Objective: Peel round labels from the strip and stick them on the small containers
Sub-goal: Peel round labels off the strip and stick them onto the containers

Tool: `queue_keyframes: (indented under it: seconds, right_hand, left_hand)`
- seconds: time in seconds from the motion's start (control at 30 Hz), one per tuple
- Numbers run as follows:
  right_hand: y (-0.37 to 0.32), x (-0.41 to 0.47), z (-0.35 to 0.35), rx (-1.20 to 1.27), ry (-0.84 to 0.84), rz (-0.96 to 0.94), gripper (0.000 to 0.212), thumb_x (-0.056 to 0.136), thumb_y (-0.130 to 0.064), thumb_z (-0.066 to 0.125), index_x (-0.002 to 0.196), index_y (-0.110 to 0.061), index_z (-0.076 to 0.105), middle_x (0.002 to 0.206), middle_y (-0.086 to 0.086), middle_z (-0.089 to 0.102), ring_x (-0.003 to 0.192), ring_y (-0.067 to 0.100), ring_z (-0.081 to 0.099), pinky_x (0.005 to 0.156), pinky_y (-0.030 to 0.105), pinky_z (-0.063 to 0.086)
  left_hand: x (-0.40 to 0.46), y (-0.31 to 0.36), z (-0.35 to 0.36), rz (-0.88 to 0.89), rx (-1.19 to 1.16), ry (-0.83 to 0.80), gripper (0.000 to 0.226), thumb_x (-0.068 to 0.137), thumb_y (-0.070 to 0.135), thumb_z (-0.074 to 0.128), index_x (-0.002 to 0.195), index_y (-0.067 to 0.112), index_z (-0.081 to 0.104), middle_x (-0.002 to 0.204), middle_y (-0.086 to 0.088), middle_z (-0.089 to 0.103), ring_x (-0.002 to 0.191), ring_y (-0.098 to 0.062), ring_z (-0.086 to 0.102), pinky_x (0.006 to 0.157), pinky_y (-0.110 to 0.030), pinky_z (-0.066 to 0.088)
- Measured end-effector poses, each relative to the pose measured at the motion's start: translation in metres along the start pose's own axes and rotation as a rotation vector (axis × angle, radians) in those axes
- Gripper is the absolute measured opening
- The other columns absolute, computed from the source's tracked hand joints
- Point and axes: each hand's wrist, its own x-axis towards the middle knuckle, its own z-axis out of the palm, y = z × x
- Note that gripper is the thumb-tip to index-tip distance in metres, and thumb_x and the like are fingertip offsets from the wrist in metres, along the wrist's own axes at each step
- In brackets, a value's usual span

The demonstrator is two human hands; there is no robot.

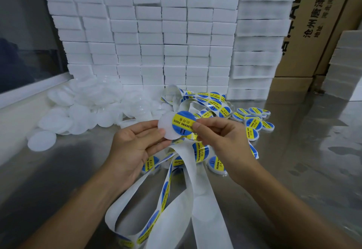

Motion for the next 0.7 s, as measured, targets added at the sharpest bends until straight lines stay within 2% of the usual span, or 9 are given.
queue_keyframes:
  seconds: [0.27, 0.5, 0.7]
  right_hand:
    - [0.0011, -0.0022, 0.003, -0.07, -0.006, 0.002, 0.01, 0.081, -0.009, 0.076, 0.079, -0.019, 0.077, 0.073, -0.001, 0.075, 0.06, 0.007, 0.066, 0.06, 0.015, 0.051]
    - [0.0025, -0.0027, 0.0044, -0.084, -0.008, 0.005, 0.012, 0.081, -0.006, 0.076, 0.079, -0.018, 0.076, 0.074, -0.001, 0.076, 0.061, 0.005, 0.066, 0.06, 0.014, 0.05]
    - [0.0036, -0.0023, 0.0038, -0.118, -0.002, 0.002, 0.01, 0.08, -0.008, 0.076, 0.081, -0.017, 0.076, 0.078, 0.0, 0.077, 0.067, 0.007, 0.07, 0.062, 0.014, 0.052]
  left_hand:
    - [-0.0052, 0.0003, 0.0053, -0.007, 0.043, -0.032, 0.031, 0.063, 0.009, 0.072, 0.094, 0.002, 0.069, 0.09, -0.019, 0.075, 0.082, -0.03, 0.074, 0.064, -0.026, 0.059]
    - [-0.0075, 0.002, 0.0064, -0.031, 0.07, -0.031, 0.04, 0.065, 0.008, 0.073, 0.103, -0.002, 0.066, 0.095, -0.02, 0.074, 0.087, -0.033, 0.073, 0.069, -0.03, 0.06]
    - [-0.0086, 0.0028, 0.008, -0.033, 0.105, -0.01, 0.045, 0.062, 0.009, 0.074, 0.105, -0.002, 0.065, 0.093, -0.018, 0.075, 0.085, -0.032, 0.074, 0.067, -0.028, 0.06]
